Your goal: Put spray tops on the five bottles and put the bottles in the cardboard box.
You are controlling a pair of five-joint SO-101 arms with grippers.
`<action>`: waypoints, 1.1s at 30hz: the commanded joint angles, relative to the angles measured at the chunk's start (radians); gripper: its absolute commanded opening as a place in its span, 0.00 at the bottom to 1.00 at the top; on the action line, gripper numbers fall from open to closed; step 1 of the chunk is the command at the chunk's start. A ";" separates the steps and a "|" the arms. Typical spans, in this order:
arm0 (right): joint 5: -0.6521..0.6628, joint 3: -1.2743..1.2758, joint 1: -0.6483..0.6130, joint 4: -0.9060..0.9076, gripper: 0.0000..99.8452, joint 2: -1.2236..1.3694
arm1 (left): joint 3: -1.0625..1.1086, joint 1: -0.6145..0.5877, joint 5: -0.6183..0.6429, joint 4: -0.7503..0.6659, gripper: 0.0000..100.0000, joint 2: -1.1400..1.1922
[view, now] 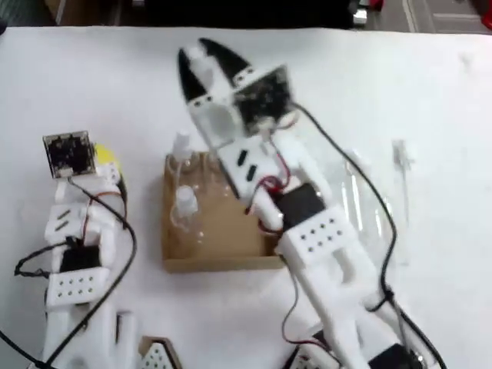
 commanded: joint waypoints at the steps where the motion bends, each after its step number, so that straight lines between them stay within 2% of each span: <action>1: 0.060 -0.002 -0.007 -0.025 0.02 0.005 | -0.003 0.010 -0.009 -0.026 0.02 0.001; 14: 0.060 0.054 -0.008 -0.030 0.02 0.016 | -0.003 0.010 -0.009 -0.026 0.02 0.001; 22: 0.060 0.184 -0.010 -0.179 0.02 0.016 | -0.003 0.008 -0.009 -0.026 0.02 -0.001; 33: 0.058 0.302 -0.012 -0.226 0.02 0.016 | -0.003 0.008 -0.009 -0.026 0.02 -0.001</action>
